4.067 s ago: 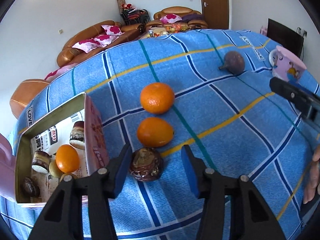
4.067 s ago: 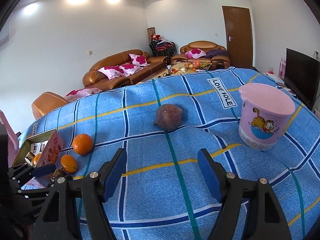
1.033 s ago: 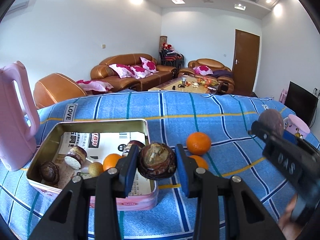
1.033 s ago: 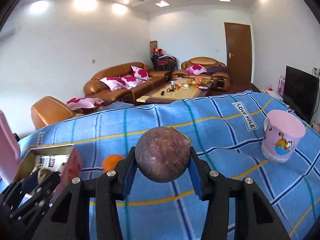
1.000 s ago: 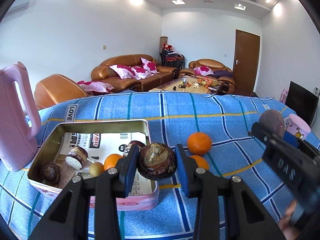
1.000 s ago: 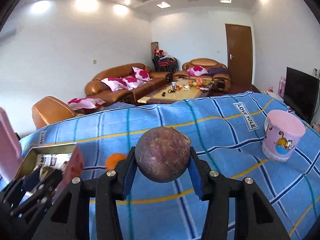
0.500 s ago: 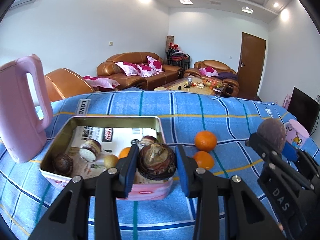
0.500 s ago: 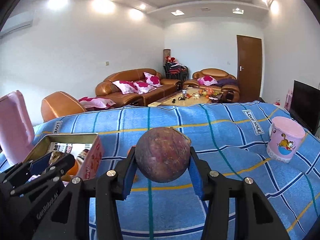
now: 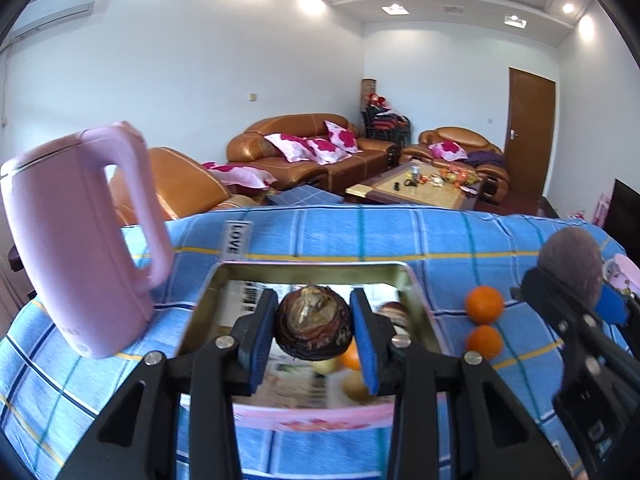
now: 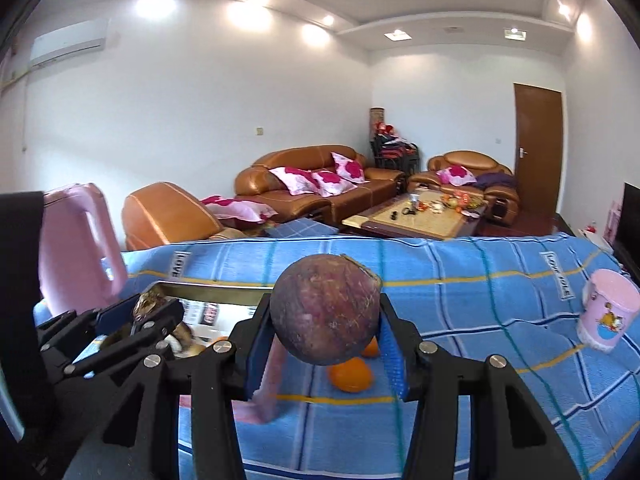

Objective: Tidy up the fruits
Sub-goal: 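Carry the brown fruit and passion fruit over the tin box with both grippers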

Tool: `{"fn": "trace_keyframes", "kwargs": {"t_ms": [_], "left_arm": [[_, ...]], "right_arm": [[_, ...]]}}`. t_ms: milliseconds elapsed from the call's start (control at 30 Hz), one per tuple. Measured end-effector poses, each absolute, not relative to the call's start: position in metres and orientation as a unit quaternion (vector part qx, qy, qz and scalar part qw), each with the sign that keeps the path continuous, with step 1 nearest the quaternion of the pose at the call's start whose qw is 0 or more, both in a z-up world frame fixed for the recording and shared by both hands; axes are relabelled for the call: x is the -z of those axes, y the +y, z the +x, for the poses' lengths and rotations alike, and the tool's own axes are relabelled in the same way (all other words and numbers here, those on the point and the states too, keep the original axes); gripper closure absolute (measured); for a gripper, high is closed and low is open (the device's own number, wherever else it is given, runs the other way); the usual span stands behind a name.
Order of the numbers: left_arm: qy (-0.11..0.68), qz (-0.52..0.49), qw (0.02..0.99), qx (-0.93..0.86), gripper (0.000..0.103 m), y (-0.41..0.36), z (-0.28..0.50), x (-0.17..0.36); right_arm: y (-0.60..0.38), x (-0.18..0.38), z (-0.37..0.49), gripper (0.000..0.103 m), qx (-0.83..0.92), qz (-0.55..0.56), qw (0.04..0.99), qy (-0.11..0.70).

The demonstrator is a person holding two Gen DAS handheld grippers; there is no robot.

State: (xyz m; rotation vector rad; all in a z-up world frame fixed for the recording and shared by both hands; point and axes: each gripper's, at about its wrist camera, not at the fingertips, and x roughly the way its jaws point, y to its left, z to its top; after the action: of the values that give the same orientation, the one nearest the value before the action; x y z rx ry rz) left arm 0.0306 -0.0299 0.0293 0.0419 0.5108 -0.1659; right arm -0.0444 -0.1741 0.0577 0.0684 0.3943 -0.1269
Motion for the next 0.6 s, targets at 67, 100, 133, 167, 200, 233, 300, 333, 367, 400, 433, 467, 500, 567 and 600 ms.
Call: {"fn": "trace_keyframes", "kwargs": {"t_ms": [67,100,133,167,200,233,300,333,367,400,433,467,500,567,600], "left_arm": [[0.253,0.018,0.964,0.074,0.064,-0.022,0.037,-0.028],[0.253,0.017,0.965,0.069,0.064,-0.018,0.04,-0.027],[0.253,0.016,0.965,0.064,0.064,-0.015,0.043,-0.026],[0.252,0.016,0.966,0.06,0.064,-0.011,0.046,-0.025],[0.252,0.015,0.966,0.056,0.064,-0.008,0.048,-0.024],[0.254,0.012,0.966,0.052,0.064,-0.004,0.051,-0.022],[0.257,0.004,0.965,0.046,0.064,0.004,0.056,-0.019],[0.26,-0.003,0.965,0.043,0.064,0.009,0.059,-0.017],[0.266,-0.009,0.963,0.04,0.064,0.013,0.063,-0.016],[0.27,-0.014,0.962,0.038,0.064,0.016,0.067,-0.015],[0.273,-0.018,0.961,0.035,0.064,0.02,0.069,-0.014],[0.274,-0.019,0.961,0.032,0.064,0.022,0.072,-0.012],[0.275,-0.018,0.961,0.029,0.064,0.023,0.074,-0.011],[0.277,-0.012,0.961,0.023,0.064,0.025,0.075,-0.01],[0.277,-0.011,0.96,0.021,0.064,0.025,0.076,-0.009]], "right_arm": [[-0.165,-0.057,-0.04,0.053,0.054,0.034,0.979,0.195],[-0.16,-0.056,-0.037,0.053,0.049,0.035,0.979,0.196],[-0.157,-0.055,-0.036,0.053,0.046,0.034,0.979,0.197],[-0.153,-0.054,-0.033,0.053,0.043,0.033,0.979,0.197],[-0.15,-0.053,-0.032,0.053,0.04,0.031,0.979,0.197],[-0.147,-0.052,-0.03,0.053,0.038,0.03,0.979,0.196],[-0.143,-0.051,-0.023,0.053,0.033,0.033,0.979,0.199],[-0.14,-0.05,-0.019,0.053,0.03,0.035,0.978,0.202],[-0.138,-0.049,-0.015,0.053,0.029,0.036,0.978,0.205],[-0.136,-0.049,-0.011,0.053,0.027,0.036,0.977,0.208],[-0.131,-0.047,-0.005,0.053,0.024,0.037,0.977,0.211],[-0.129,-0.046,0.0,0.053,0.022,0.039,0.976,0.213],[-0.126,-0.044,0.004,0.053,0.019,0.041,0.975,0.215],[-0.123,-0.04,0.013,0.053,0.015,0.051,0.973,0.223],[-0.123,-0.038,0.018,0.053,0.015,0.057,0.972,0.227]]}}
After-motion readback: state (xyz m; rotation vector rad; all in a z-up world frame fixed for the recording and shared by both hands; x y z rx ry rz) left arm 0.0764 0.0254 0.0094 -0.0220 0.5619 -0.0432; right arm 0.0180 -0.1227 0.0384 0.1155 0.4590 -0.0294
